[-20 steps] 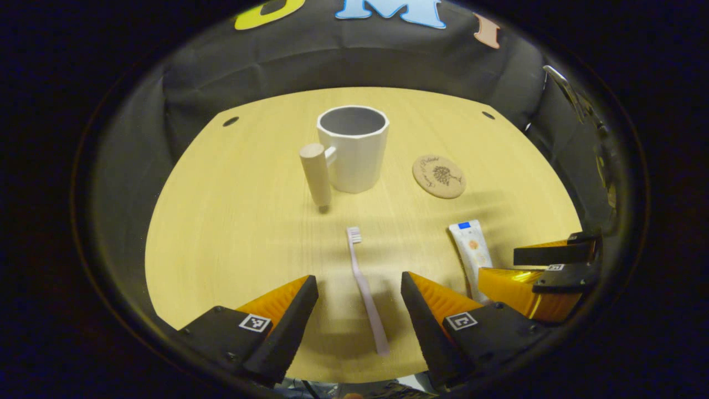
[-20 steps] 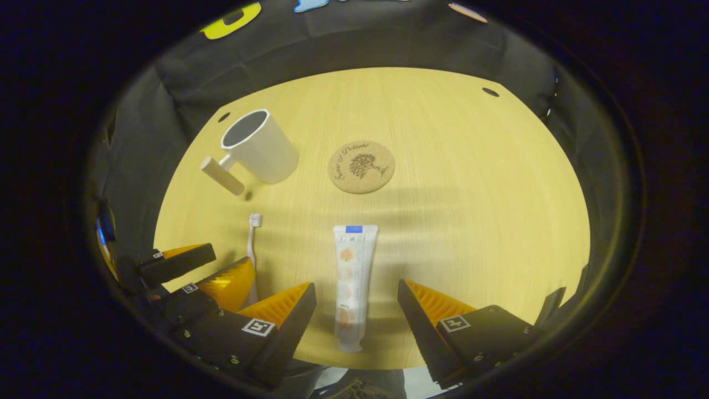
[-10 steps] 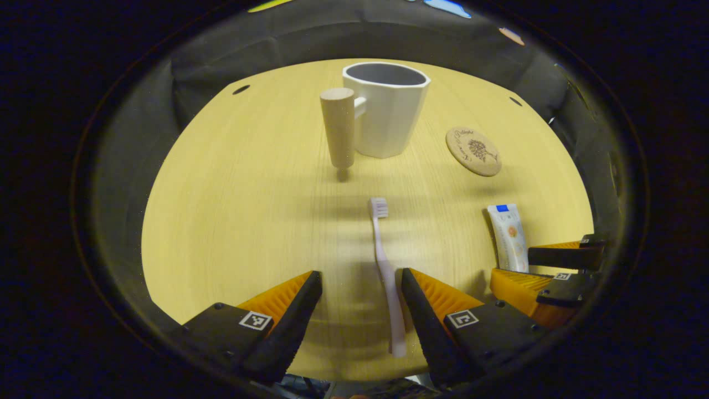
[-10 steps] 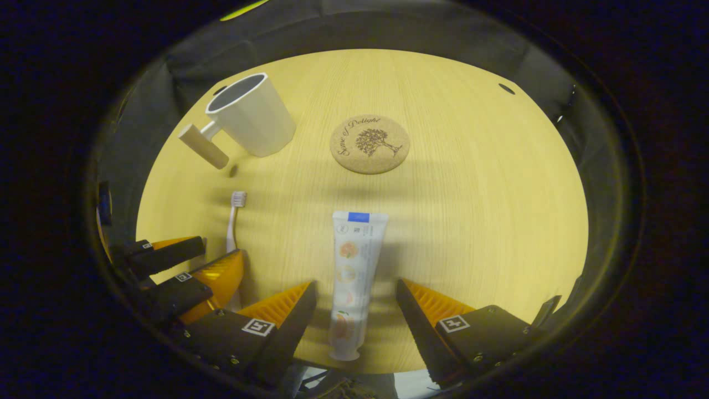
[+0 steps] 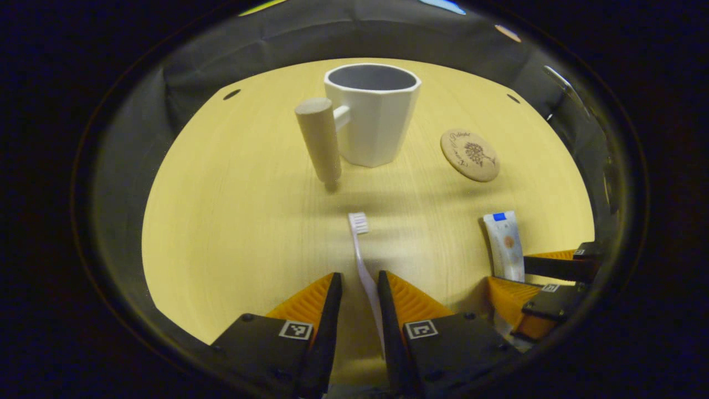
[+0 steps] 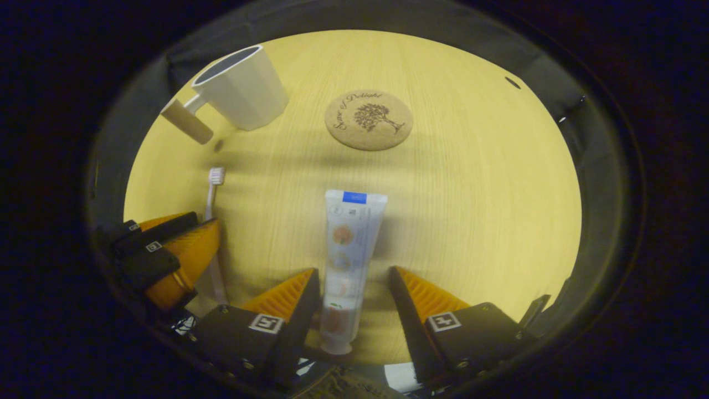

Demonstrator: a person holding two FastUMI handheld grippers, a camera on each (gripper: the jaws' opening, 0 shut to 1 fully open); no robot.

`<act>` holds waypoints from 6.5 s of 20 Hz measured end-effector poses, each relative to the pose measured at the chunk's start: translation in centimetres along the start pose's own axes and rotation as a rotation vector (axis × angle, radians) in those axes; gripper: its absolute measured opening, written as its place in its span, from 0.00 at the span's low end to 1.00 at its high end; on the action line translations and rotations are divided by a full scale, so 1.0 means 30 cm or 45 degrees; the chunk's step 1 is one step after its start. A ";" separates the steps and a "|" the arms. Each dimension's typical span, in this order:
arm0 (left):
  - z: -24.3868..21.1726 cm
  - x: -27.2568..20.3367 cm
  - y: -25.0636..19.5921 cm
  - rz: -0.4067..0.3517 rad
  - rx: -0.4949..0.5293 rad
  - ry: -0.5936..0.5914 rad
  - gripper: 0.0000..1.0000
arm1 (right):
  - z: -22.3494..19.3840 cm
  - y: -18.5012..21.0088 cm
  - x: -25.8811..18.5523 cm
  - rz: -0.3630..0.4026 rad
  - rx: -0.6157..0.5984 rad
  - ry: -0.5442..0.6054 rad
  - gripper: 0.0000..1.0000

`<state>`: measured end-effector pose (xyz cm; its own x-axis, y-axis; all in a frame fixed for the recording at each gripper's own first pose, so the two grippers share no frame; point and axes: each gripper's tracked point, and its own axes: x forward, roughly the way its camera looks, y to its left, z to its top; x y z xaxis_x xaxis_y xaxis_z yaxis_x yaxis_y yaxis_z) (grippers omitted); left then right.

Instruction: Put the toothbrush and toothpaste on the desktop into the cup, then pick up the cup and place it on the coaster on the desktop.

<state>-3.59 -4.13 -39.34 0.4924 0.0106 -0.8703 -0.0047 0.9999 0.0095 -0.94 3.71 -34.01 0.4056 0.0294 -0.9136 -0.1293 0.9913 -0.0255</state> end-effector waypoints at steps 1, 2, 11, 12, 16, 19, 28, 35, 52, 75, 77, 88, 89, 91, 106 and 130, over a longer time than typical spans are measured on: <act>0.004 0.000 -0.002 0.003 0.006 0.007 0.42 | 0.006 -0.007 0.003 0.004 0.009 0.007 0.63; 0.004 -0.001 -0.004 0.002 0.009 0.020 0.35 | -0.003 -0.011 -0.001 0.003 0.034 0.026 0.58; 0.022 0.007 -0.007 -0.001 -0.063 0.052 0.07 | 0.017 0.001 -0.003 0.087 0.104 0.066 0.17; 0.022 0.001 -0.006 -0.008 -0.061 0.048 0.07 | 0.021 0.002 -0.009 0.095 0.109 0.058 0.16; 0.019 -0.004 -0.010 -0.033 -0.089 0.064 0.07 | 0.010 0.023 -0.013 0.136 0.140 0.072 0.16; 0.033 -0.030 -0.014 -0.061 -0.109 0.051 0.07 | 0.012 0.036 -0.036 0.156 0.155 0.055 0.16; 0.305 -0.310 -0.174 -0.326 -0.100 -0.231 0.07 | 0.085 -0.012 -0.167 0.175 0.236 -0.109 0.17; 0.616 -0.493 -0.169 -0.449 -0.145 -0.496 0.07 | 0.093 -0.037 -0.221 0.189 0.294 -0.180 0.16; 1.030 -0.345 0.009 -0.551 -0.162 -0.780 0.07 | 0.086 -0.107 -0.257 0.148 0.395 -0.215 0.17; 0.699 -0.418 0.275 -0.329 -0.148 -0.713 0.54 | 0.694 0.191 -0.502 0.446 0.264 -0.639 0.15; 0.657 -0.443 0.349 -0.287 -0.176 -0.705 0.54 | 0.746 0.252 -0.496 0.476 0.269 -0.654 0.16; 0.430 -0.515 0.666 -0.084 -0.304 -0.633 0.54 | 0.932 0.352 -0.367 0.440 0.302 -0.866 0.16; 0.422 -0.511 0.666 -0.081 -0.303 -0.624 0.53 | 0.930 0.365 -0.347 0.431 0.289 -0.876 0.15; 0.419 -0.510 0.650 -0.085 -0.293 -0.615 0.53 | 0.923 0.377 -0.320 0.416 0.255 -0.916 0.16; 0.509 -0.481 0.363 -0.266 -0.054 -0.597 0.65 | 0.763 0.338 -0.308 0.383 0.199 -0.964 0.28; 0.503 -0.209 0.111 -0.435 0.362 -0.143 0.65 | 0.724 -0.065 -0.513 0.329 0.478 -1.131 0.92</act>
<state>6.44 -0.87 -26.42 0.5155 -0.3359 -0.7883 0.4056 0.9060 -0.1208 12.71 4.10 -11.08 0.9549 0.1832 -0.2338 -0.0769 0.9128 0.4011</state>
